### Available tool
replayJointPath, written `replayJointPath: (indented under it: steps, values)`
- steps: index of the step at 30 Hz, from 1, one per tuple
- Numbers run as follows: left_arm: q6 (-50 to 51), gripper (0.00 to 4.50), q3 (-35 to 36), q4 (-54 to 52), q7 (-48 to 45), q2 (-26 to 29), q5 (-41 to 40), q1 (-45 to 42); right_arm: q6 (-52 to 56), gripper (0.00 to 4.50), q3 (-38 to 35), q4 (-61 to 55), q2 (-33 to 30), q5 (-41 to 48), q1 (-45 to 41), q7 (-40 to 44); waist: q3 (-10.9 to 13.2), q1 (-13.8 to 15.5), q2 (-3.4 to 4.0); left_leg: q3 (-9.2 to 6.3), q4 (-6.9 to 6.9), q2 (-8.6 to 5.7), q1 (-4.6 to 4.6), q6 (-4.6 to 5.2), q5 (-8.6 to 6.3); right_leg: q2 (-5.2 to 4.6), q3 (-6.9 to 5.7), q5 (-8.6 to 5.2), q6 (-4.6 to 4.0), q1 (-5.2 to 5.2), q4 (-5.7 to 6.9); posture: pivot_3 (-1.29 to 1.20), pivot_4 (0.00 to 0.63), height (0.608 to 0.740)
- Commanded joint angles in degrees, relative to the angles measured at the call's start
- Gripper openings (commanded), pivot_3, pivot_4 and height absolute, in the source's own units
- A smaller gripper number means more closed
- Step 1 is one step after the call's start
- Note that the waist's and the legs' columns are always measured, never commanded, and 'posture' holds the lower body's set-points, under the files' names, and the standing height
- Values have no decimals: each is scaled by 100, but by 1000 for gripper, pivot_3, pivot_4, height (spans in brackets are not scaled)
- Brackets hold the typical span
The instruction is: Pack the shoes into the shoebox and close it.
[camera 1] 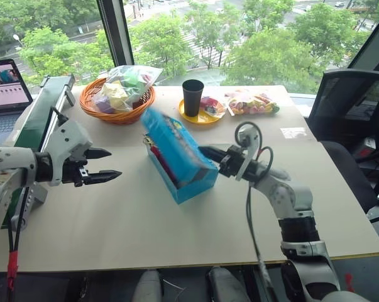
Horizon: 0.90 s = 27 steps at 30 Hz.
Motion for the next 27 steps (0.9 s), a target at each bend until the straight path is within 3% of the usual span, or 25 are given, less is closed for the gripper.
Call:
replayJointPath:
  steps: [1, 8, 12, 16, 19, 23, 27]
  values:
    - [154, 3334, 196, -366, 168, -62, -190, 15, 131, 50, 206, -318, -140, -10, -179, 97, 0, 11, -1, 0, 0, 0, 1, 0, 0, 0, 0, 0, 0, 0, 0, 0, 150, 734]
    - [311, 3334, 193, -605, 449, -213, -305, 89, -440, 50, 577, 1240, 192, -667, -1390, 96, 0, -76, -2, 1, -2, 3, 7, 0, 0, 4, 2, 2, -3, -4, 6, 0, 150, 734]
    - [380, 3334, 262, -695, 640, -322, -330, 152, -1109, 50, 647, 2758, 642, -1076, -2179, 131, 1, -84, -2, 0, -6, 2, 0, 0, 0, 4, 2, 14, -24, -11, 6, 0, 150, 734]
    - [226, 3334, 573, -758, 602, -169, -127, 733, -2661, 50, 1486, 4794, 866, -2477, -2737, -130, 1, -82, -4, 2, -7, 1, 4, 0, 0, 2, 3, 14, -25, -8, 5, 0, 150, 734]
    - [227, 3334, 712, -830, 656, -187, -140, 914, -3244, 50, 1601, 5861, 1124, -2873, -3000, -265, 1, -78, -3, 1, -8, 1, 6, 0, 0, 2, 1, 14, -25, -9, 5, 0, 150, 734]
    - [318, 3334, 839, -1082, 745, -277, -242, 1120, -3829, 50, 2392, 6735, 1235, -3988, -2929, -503, -17, -116, -24, 2, -7, 2, 33, -1, 0, 3, 2, 14, -25, 14, 10, 0, 150, 734]
    - [316, 3334, 852, -1204, 815, -324, -230, 1274, -4180, 50, 2856, 7064, 1136, -4743, -2845, -815, -43, -169, -24, 5, -32, 4, 137, -3, -2, 3, 4, -18, -2, 105, 1, 0, 150, 734]
